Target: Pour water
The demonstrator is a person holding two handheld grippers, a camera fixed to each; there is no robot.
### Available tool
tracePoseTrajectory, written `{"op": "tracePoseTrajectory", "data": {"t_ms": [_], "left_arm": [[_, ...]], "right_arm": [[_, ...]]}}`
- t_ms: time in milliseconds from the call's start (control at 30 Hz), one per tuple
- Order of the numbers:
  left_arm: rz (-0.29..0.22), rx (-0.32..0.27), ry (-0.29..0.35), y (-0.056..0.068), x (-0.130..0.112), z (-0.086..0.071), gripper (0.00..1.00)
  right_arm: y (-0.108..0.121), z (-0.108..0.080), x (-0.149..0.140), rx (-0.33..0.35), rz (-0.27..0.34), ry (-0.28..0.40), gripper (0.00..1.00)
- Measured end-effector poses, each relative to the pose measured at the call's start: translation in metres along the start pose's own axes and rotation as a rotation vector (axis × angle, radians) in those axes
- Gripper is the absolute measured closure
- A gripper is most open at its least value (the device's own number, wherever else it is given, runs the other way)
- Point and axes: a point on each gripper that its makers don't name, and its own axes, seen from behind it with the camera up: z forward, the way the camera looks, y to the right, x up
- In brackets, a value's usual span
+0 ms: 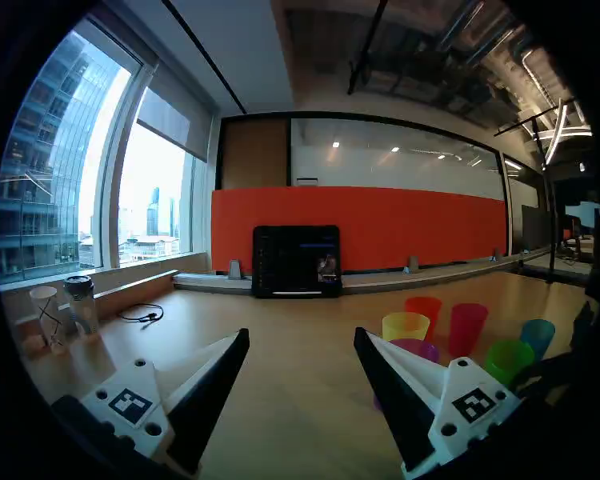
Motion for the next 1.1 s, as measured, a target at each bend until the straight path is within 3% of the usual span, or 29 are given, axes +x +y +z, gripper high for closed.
{"op": "tracePoseTrajectory", "data": {"t_ms": [400,867,1100], "left_arm": [[0.000,0.000,0.000,0.000,-0.001,0.000,0.02],[0.000,0.000,0.000,0.000,-0.001,0.000,0.03],[0.000,0.000,0.000,-0.001,-0.001,0.000,0.03]], "right_arm": [[-0.014,0.007,-0.019,0.074,-0.001,0.002,0.00],[-0.016,0.018,-0.061,0.091,0.084,-0.012,0.00],[-0.021,0.019,-0.079,0.097,0.096,-0.006,0.00]]}}
